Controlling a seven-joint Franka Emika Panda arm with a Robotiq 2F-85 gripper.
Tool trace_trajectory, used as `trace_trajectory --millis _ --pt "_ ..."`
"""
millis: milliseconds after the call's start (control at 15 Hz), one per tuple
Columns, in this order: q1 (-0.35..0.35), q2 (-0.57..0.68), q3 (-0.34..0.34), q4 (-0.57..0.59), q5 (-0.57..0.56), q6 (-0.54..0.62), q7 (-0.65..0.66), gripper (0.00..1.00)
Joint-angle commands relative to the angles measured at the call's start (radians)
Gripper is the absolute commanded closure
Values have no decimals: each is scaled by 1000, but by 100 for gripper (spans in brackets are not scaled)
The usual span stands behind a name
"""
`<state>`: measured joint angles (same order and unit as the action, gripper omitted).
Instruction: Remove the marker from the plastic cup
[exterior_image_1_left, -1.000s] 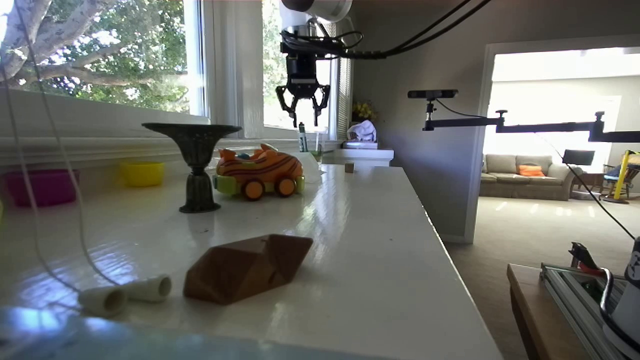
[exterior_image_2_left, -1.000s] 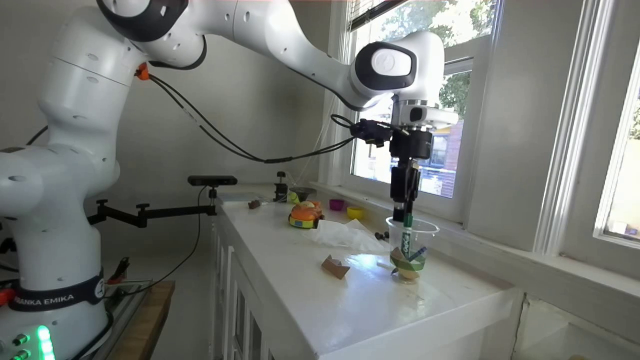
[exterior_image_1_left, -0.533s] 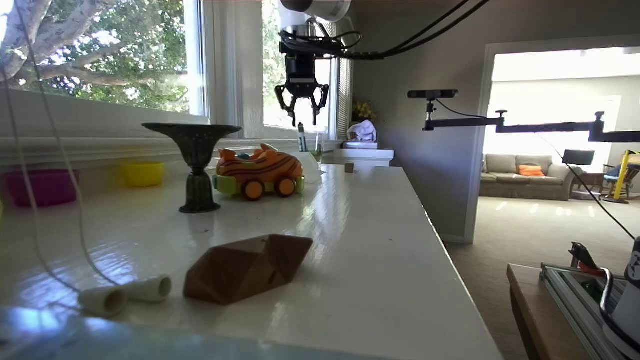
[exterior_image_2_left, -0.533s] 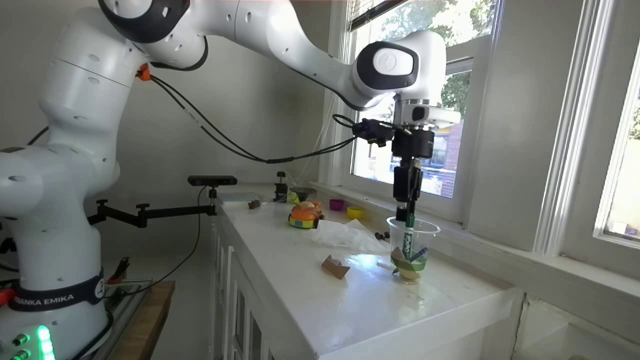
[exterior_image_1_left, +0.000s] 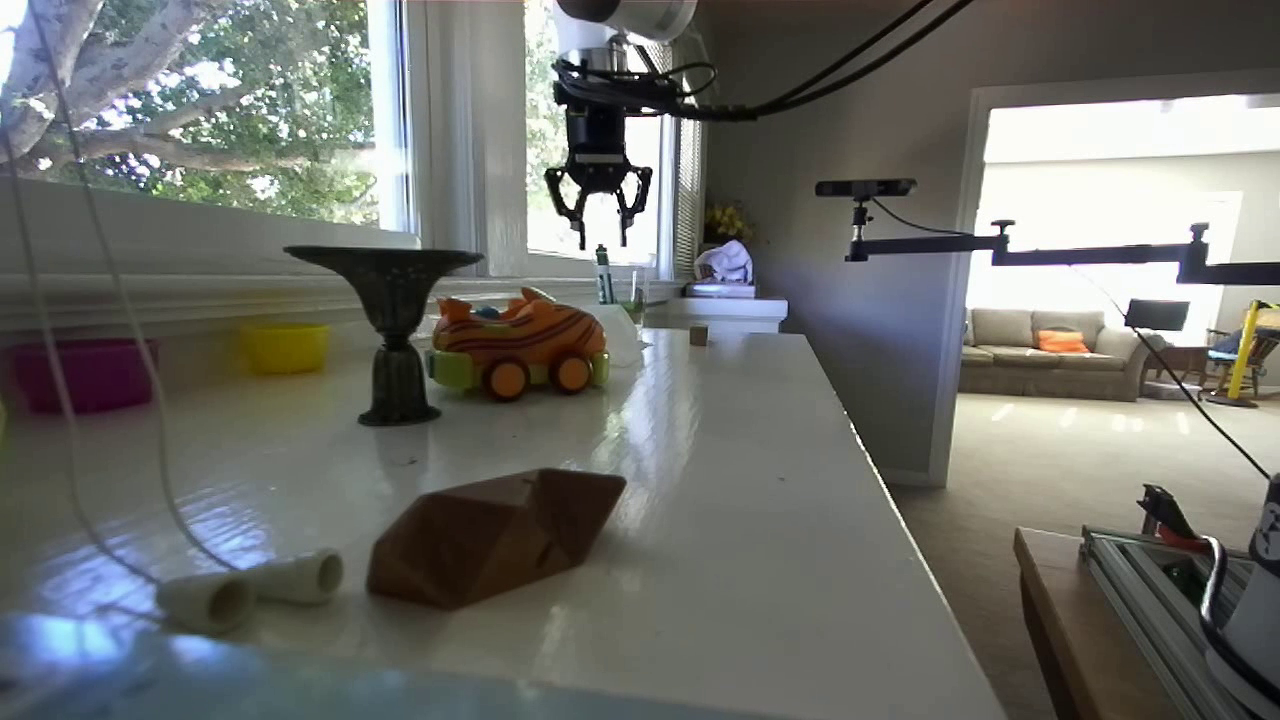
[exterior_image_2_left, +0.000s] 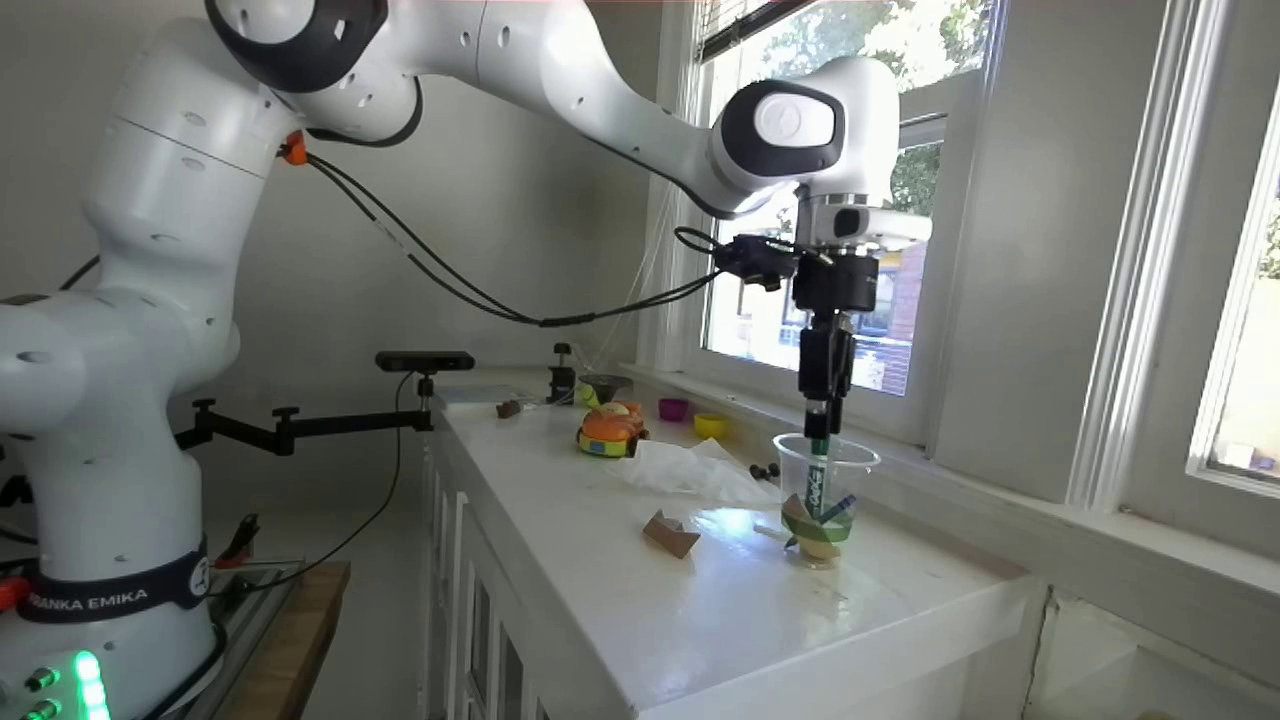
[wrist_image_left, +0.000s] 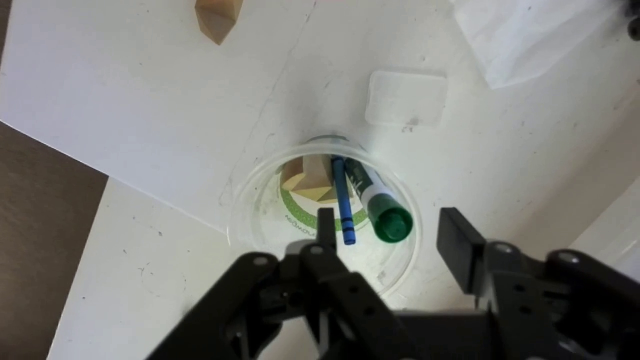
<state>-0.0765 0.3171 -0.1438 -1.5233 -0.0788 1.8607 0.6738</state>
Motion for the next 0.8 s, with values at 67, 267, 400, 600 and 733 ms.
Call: trace_trajectory --millis 67,267,400,600,733 --pt "2 37 -8 49 9 -17 11 81" --pt "3 41 -9 57 6 -16 11 96" --pt "4 39 -10 57 5 -15 10 94" --pt "7 36 -10 57 -1 -19 13 94" --pt "10 38 -11 58 -8 -35 13 94"
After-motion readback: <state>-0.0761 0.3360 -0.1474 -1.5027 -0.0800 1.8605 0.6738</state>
